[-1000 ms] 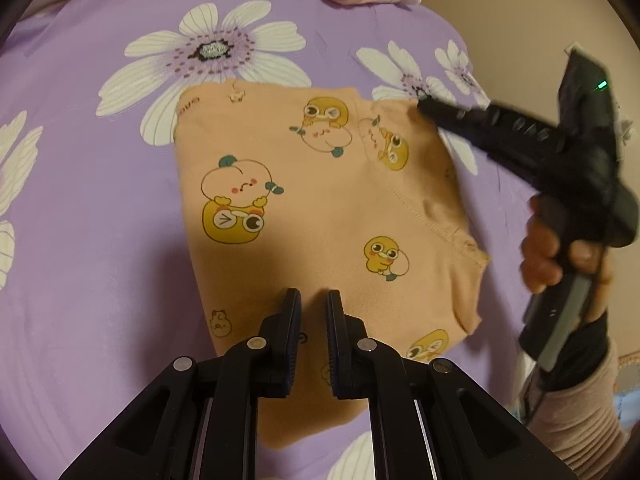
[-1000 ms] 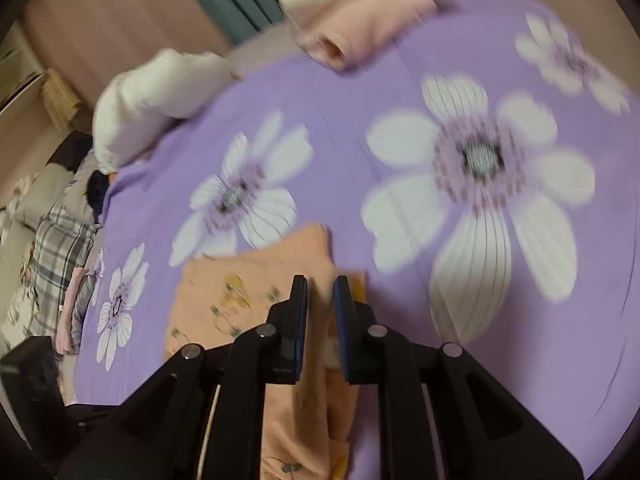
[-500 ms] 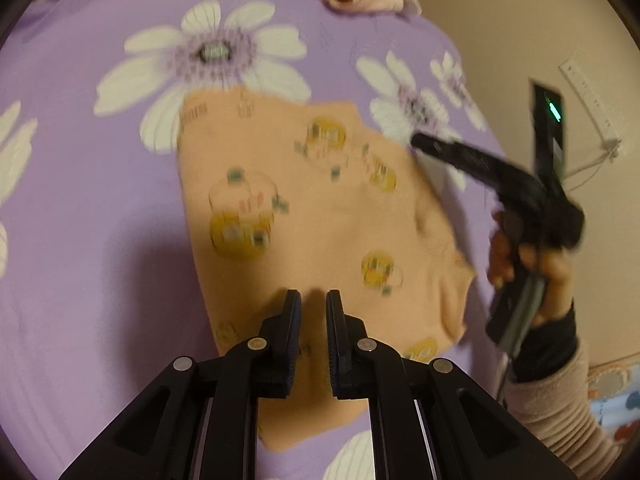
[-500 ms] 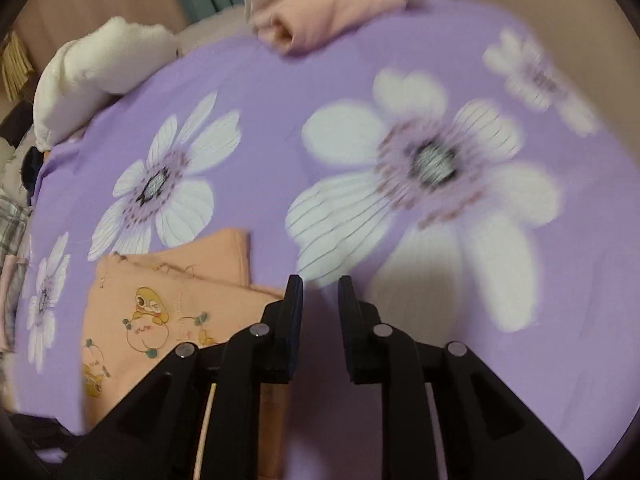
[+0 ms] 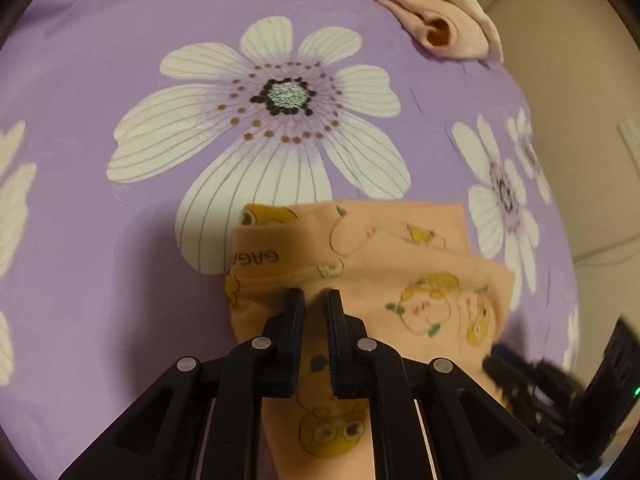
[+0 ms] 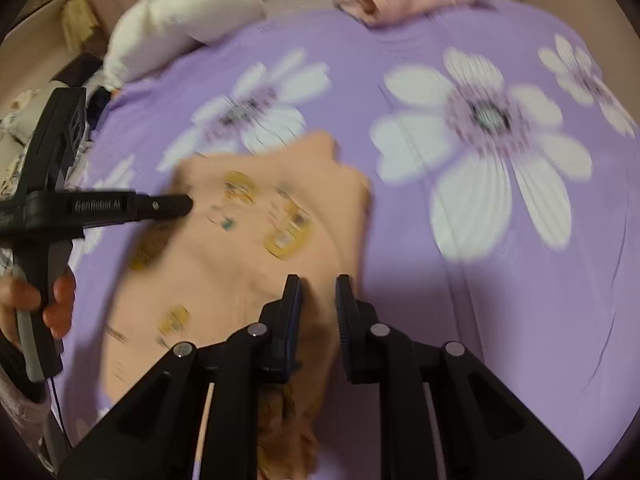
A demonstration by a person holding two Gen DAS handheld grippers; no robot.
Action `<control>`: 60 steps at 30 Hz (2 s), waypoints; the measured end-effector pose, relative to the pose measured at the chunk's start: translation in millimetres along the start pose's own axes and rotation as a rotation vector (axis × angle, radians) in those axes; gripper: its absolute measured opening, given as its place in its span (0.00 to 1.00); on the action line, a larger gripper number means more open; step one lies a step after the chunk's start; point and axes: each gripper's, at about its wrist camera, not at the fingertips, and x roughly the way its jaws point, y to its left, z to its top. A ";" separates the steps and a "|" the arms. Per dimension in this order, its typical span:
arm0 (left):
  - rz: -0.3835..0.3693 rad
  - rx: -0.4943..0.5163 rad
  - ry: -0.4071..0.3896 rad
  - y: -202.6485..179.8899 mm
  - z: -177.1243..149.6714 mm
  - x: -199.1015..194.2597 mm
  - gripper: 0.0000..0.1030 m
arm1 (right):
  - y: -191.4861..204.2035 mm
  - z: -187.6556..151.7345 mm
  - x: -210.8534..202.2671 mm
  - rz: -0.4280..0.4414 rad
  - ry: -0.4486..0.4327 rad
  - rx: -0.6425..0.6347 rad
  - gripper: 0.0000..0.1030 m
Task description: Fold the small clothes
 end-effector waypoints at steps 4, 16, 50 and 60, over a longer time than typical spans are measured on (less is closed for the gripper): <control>-0.007 -0.011 -0.006 0.7 -3.1 -15.5 0.07 | -8.6 -10.1 -14.4 0.018 -0.019 0.030 0.27; -0.049 0.240 -0.073 -41.5 -95.9 -74.9 0.07 | 43.0 -34.7 -61.2 0.165 -0.148 -0.104 0.24; -0.375 -0.215 -0.020 53.4 -126.5 -76.9 0.53 | -47.3 -81.1 -44.8 0.448 -0.044 0.451 0.68; -0.464 -0.266 0.012 48.6 -97.2 -45.0 0.53 | -48.7 -55.2 -16.5 0.484 -0.002 0.453 0.68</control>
